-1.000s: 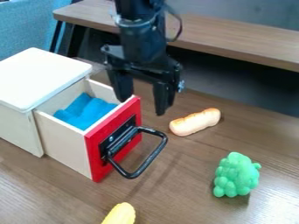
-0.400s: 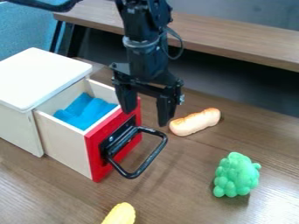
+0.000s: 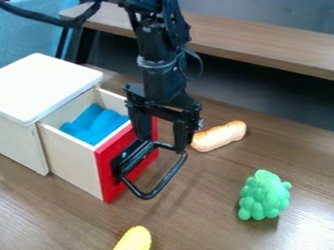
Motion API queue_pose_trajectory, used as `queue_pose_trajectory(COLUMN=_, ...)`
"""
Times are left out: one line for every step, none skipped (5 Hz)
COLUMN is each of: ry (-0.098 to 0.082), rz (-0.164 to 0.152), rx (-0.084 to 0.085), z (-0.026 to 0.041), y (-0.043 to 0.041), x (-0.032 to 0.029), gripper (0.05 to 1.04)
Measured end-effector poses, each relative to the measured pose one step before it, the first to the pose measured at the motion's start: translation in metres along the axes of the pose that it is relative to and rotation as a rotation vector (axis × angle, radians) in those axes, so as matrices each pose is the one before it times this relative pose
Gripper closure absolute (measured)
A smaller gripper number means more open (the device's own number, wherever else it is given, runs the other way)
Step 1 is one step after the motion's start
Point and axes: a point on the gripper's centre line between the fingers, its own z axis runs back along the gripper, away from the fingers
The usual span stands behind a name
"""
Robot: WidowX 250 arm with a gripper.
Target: Close the drawer
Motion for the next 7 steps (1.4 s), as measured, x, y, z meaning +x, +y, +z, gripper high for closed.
queue_pose_trajectory(ry=0.0145, rz=0.0204, rx=0.0053, z=-0.00722, y=0.01043, x=-0.00698, gripper=0.084)
queue_pose_trajectory(ry=0.0092, rz=0.0027, rx=0.0136, z=-0.00202, y=0.00348, x=-0.00232, gripper=0.083)
queue_pose_trajectory(ry=0.0213, rz=0.004, rx=0.0676, z=-0.00077, y=0.01581, x=-0.0033, gripper=0.083)
queue_pose_trajectory(ry=0.0222, rz=0.008, rx=0.0714, z=-0.00298, y=0.01997, x=-0.00561, gripper=0.083)
queue_pose_trajectory(ry=0.0134, rz=-0.0016, rx=0.035, z=-0.00183, y=0.00782, x=-0.00321, gripper=0.084)
queue_pose_trajectory(ry=0.0121, rz=0.0208, rx=0.0219, z=-0.00265, y=0.01202, x=-0.00192, gripper=0.083)
queue_pose_trajectory(ry=0.01, rz=0.0236, rx=0.027, z=-0.00296, y=0.01362, x=-0.00176, gripper=0.084)
